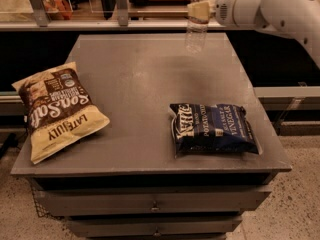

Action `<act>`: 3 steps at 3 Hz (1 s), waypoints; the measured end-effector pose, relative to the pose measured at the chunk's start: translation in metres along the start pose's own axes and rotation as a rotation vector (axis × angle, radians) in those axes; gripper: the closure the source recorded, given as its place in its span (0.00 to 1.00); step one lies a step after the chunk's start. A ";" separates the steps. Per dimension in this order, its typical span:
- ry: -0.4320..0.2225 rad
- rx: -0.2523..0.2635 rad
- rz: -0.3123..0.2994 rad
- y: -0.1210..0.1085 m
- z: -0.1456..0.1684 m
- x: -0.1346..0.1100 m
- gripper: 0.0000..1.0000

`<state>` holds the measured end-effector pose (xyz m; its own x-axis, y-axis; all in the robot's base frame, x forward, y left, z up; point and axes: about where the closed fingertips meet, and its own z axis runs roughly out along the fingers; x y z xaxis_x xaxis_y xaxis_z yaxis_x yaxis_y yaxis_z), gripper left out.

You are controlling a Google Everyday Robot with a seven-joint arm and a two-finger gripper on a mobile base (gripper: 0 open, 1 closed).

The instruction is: Move water bottle near blue chip bag

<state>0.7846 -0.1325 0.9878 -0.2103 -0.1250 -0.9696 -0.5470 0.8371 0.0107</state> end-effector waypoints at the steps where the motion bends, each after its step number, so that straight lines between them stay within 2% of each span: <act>1: 0.024 0.017 0.016 -0.012 -0.044 0.031 1.00; 2: 0.053 0.014 0.012 -0.009 -0.091 0.050 1.00; 3: 0.053 0.026 0.004 -0.003 -0.129 0.053 1.00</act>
Offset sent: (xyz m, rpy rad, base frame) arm -0.1183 -0.0876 -0.0279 -0.0401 0.0664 -0.0170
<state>0.6709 -0.2106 0.9678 -0.2560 -0.1489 -0.9551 -0.5248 0.8512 0.0079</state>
